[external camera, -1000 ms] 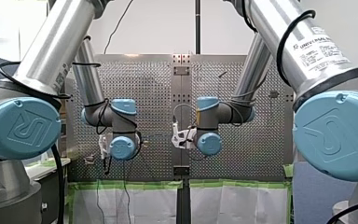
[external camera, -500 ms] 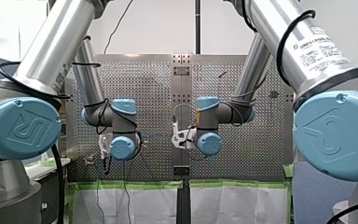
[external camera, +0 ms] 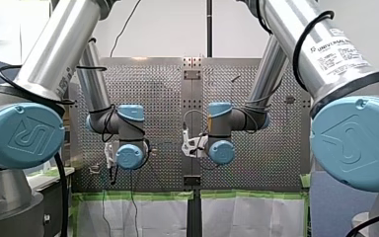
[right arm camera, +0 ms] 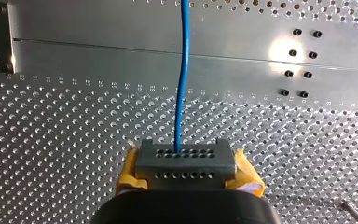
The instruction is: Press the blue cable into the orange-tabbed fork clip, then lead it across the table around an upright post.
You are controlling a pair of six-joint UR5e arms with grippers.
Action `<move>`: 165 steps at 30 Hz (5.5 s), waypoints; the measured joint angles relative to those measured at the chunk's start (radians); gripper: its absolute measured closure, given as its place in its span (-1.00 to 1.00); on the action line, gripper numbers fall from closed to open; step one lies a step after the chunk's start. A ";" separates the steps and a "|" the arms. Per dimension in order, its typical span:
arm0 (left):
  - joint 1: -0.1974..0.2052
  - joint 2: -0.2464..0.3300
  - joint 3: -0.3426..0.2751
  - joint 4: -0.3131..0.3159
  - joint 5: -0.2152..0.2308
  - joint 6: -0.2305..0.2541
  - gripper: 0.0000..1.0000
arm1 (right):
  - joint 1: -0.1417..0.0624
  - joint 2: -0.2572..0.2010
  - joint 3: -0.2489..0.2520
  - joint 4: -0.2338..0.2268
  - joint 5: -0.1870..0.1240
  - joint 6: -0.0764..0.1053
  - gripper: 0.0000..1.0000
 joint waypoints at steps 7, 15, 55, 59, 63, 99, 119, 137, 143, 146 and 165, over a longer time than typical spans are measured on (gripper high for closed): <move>0.000 0.000 0.000 0.000 0.000 0.000 1.00 | 0.000 0.000 0.000 0.000 0.000 0.000 1.00; 0.000 0.000 0.000 0.000 0.000 0.000 1.00 | 0.000 0.000 0.000 0.000 0.000 0.000 1.00; 0.000 0.000 0.000 0.000 0.000 0.000 1.00 | 0.000 0.000 0.000 0.000 0.000 0.000 1.00; 0.000 0.000 0.000 0.000 0.000 0.000 1.00 | 0.000 0.000 0.000 0.000 0.000 0.000 1.00; 0.000 0.000 0.000 0.000 0.000 0.000 1.00 | 0.000 0.000 0.000 0.000 0.000 0.000 1.00; 0.020 0.029 -0.029 -0.036 0.038 0.037 1.00 | 0.028 0.028 -0.015 0.028 0.028 -0.014 1.00; 0.025 0.038 -0.038 -0.126 0.091 0.103 1.00 | 0.043 0.150 -0.018 0.112 0.060 -0.017 1.00; 0.046 0.179 -0.019 -0.182 0.122 0.006 1.00 | 0.009 0.020 -0.085 0.169 0.018 0.087 1.00; 0.058 0.163 -0.019 -0.159 0.122 -0.048 1.00 | -0.002 0.019 -0.106 0.126 -0.015 0.106 1.00; 0.065 0.137 -0.019 -0.149 0.120 -0.075 1.00 | -0.004 0.041 -0.127 0.111 -0.023 0.110 1.00; 0.130 0.001 0.010 -0.136 0.143 -0.118 1.00 | -0.014 0.216 -0.243 0.101 -0.073 0.126 1.00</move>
